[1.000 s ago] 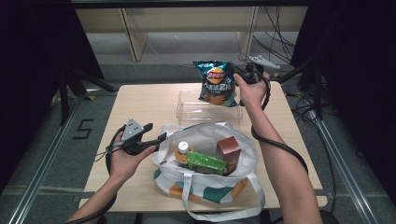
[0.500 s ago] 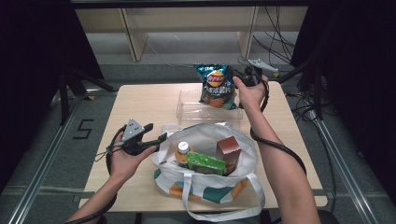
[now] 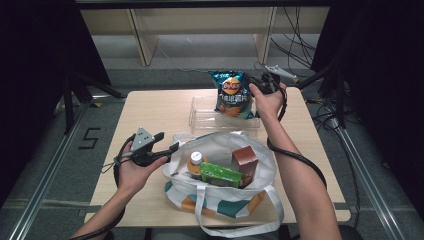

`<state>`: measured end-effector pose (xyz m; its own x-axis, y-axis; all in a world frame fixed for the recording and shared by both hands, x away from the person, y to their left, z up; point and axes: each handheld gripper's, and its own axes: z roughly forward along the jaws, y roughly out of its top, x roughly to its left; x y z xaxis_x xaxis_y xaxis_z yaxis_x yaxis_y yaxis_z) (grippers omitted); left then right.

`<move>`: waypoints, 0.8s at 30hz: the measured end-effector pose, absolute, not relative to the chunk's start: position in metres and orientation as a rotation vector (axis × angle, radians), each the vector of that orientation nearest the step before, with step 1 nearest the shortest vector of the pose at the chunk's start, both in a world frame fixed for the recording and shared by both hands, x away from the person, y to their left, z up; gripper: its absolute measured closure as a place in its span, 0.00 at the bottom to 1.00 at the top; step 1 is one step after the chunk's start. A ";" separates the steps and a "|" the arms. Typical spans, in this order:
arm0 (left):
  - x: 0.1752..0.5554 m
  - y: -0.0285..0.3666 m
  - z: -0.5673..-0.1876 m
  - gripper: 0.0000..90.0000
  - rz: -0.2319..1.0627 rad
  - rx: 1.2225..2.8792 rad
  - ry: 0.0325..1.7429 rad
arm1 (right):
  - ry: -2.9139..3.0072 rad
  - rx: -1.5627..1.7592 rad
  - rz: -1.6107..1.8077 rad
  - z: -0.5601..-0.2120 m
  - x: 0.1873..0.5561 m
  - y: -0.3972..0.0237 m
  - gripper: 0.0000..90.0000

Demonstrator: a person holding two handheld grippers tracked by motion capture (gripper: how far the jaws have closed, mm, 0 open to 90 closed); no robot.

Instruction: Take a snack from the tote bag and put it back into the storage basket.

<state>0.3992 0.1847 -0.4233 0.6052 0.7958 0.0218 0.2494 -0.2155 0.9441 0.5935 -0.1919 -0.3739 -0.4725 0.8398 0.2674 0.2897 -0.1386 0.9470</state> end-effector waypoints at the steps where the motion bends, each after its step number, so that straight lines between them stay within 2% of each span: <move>1: 0.399 0.185 -0.423 0.37 0.638 1.762 0.856 | 1.686 1.282 1.655 -0.375 0.593 -0.192 1.00; 24: 0.399 0.184 -0.424 0.37 0.636 1.765 0.851 | 1.694 1.321 1.650 -0.381 0.595 -0.189 1.00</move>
<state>0.3992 0.1835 -0.4244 0.6090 0.7928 0.0244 0.2479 -0.2196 0.9436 0.5953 -0.1892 -0.3807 -0.4542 0.8373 0.3044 0.3265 -0.1615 0.9313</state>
